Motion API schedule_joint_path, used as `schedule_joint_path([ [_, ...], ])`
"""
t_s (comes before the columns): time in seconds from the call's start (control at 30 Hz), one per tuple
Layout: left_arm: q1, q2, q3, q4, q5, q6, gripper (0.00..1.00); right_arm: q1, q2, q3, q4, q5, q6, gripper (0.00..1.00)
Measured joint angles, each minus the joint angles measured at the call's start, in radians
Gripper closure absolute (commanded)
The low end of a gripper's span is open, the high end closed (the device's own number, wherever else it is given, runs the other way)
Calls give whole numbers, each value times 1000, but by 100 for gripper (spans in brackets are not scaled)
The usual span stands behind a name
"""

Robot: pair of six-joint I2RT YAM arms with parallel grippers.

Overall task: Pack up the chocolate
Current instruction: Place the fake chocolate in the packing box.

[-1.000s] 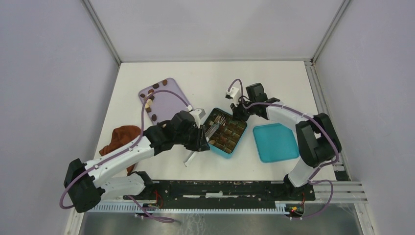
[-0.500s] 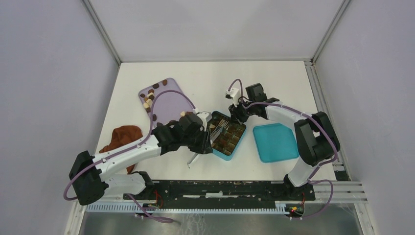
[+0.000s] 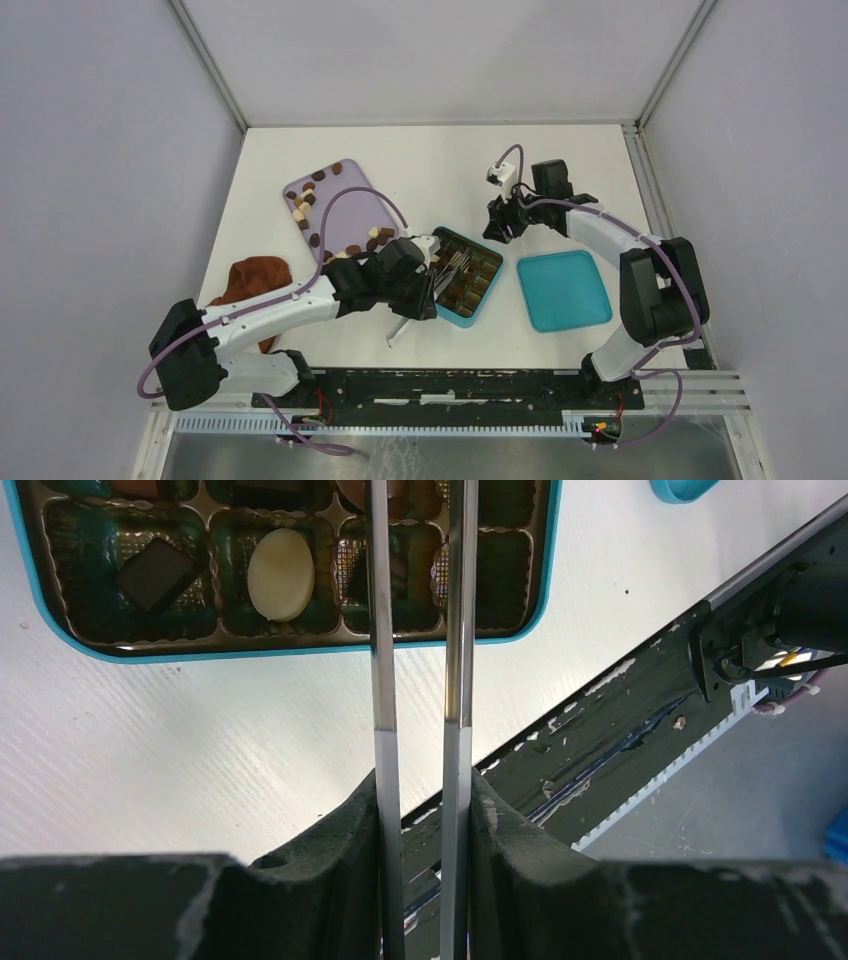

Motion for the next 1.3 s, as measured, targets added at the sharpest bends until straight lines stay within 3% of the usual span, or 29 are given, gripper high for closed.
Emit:
schedule_joint_path([
  [0.17, -10, 13, 8, -1, -17, 0, 94, -23, -7, 0, 0, -21, 0, 46],
  [0.37, -21, 48, 31, -10, -34, 0, 76, -23, -7, 0, -1, -41, 0, 45],
  [0.73, -41, 82, 68, -60, -73, 0, 56, -29, -7, 0, -1, -50, 0, 45],
  [1.1, -42, 83, 83, -78, -110, 0, 58, -30, -7, 0, -1, -65, 0, 45],
  [1.3, -35, 0, 121, -111, -156, -1, 58, -35, -18, 0, -1, -76, 0, 45],
])
